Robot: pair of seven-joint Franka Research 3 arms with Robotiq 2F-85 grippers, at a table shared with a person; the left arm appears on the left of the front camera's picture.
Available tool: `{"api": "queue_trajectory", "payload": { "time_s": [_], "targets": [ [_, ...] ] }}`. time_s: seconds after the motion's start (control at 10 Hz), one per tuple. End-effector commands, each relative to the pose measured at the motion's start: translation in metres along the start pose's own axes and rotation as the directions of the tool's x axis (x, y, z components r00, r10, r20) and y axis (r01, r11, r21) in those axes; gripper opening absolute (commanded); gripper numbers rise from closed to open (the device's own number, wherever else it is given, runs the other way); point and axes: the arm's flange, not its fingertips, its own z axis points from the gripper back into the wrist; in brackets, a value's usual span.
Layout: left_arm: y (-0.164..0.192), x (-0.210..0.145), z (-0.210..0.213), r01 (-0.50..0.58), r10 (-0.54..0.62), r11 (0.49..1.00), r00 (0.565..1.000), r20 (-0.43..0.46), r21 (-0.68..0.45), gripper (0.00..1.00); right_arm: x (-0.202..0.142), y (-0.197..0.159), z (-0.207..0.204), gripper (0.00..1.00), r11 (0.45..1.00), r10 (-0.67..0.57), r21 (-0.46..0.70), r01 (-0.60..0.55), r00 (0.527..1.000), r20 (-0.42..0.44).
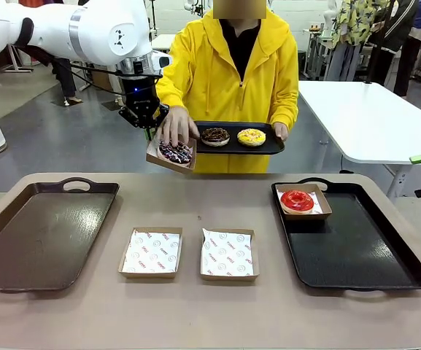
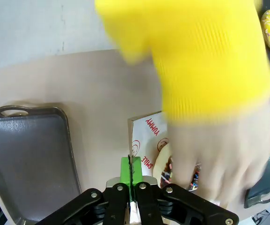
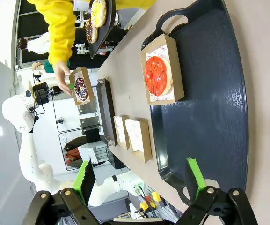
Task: Individually package the donuts and arrange them on the tray.
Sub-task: Place the picked Paper togo box on the Handle tray while simultaneously picking up another Paper togo box from the table with the other hand.
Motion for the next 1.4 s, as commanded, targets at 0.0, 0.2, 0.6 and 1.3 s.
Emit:
{"api": "queue_trajectory", "payload": {
  "time_s": [0.0, 0.2, 0.6, 1.3],
  "targets": [
    [0.001, -0.001, 0.001, 0.003, -0.003, 1.000, 1.000, 0.000, -0.001, 0.00, 0.000, 0.000, 0.000, 1.00, 1.000, -0.015, 0.003, 0.015, 1.000, -0.003],
    [0.001, -0.001, 0.001, 0.003, -0.003, 1.000, 1.000, 0.000, -0.001, 0.00, 0.000, 0.000, 0.000, 1.00, 1.000, -0.015, 0.003, 0.015, 1.000, -0.003],
    [0.001, -0.001, 0.001, 0.003, -0.003, 1.000, 1.000, 0.000, -0.001, 0.00, 0.000, 0.000, 0.000, 1.00, 1.000, -0.015, 0.003, 0.015, 1.000, -0.003],
    [0.008, 0.004, 0.008, 0.007, -0.007, 1.000, 1.000, -0.025, -0.003, 0.01, 0.001, 0.023, -0.012, 1.00, 0.998, 0.053, -0.036, -0.053, 0.999, 0.000]
  ]
}}
